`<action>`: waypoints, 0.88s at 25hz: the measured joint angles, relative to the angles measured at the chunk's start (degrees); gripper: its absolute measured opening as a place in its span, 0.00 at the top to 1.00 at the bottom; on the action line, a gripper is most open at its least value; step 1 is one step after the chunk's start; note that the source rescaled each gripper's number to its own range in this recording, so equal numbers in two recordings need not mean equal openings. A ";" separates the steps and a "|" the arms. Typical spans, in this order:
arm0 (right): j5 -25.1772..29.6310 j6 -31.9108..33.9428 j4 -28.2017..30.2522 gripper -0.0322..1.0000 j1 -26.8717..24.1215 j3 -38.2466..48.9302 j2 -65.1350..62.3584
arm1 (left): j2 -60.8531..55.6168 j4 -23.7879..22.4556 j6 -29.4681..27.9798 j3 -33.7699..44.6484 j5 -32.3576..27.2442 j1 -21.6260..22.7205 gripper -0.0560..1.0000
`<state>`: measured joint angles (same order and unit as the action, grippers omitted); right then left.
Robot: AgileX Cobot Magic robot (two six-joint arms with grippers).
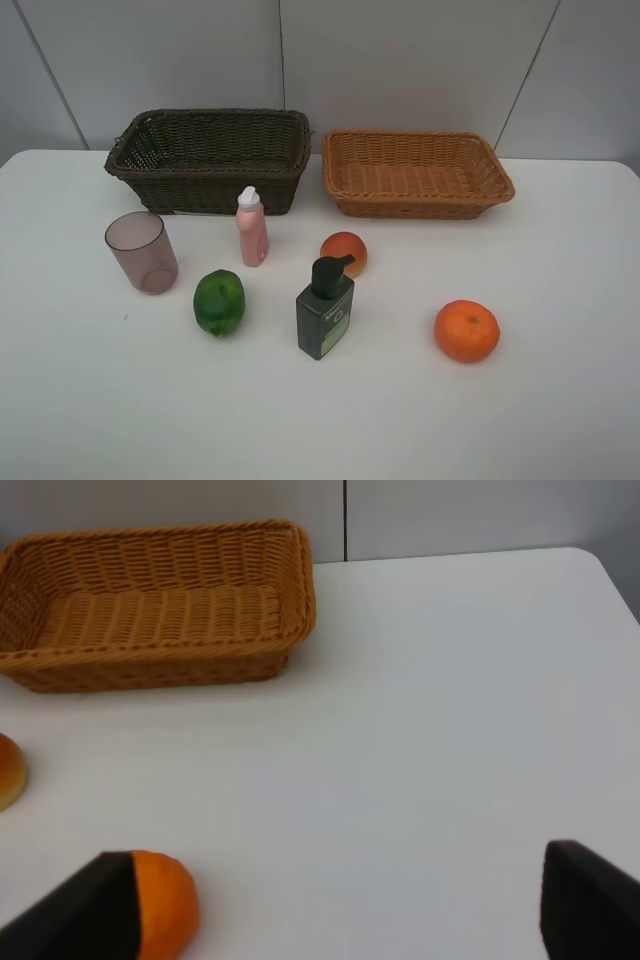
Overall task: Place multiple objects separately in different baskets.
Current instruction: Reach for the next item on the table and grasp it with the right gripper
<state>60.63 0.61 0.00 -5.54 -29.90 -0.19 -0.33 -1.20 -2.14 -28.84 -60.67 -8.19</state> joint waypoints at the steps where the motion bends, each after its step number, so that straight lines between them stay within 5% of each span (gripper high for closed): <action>1: 0.00 0.00 0.00 0.21 0.00 0.00 0.00 | 0.00 0.00 0.00 0.00 0.00 0.00 0.00; 22: 0.00 0.00 0.00 0.21 0.00 0.00 0.00 | 0.00 0.00 0.00 0.00 0.00 0.00 0.00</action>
<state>60.63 0.61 0.00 -5.54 -29.90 -0.19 -0.33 -1.20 -2.14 -28.84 -60.67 -8.19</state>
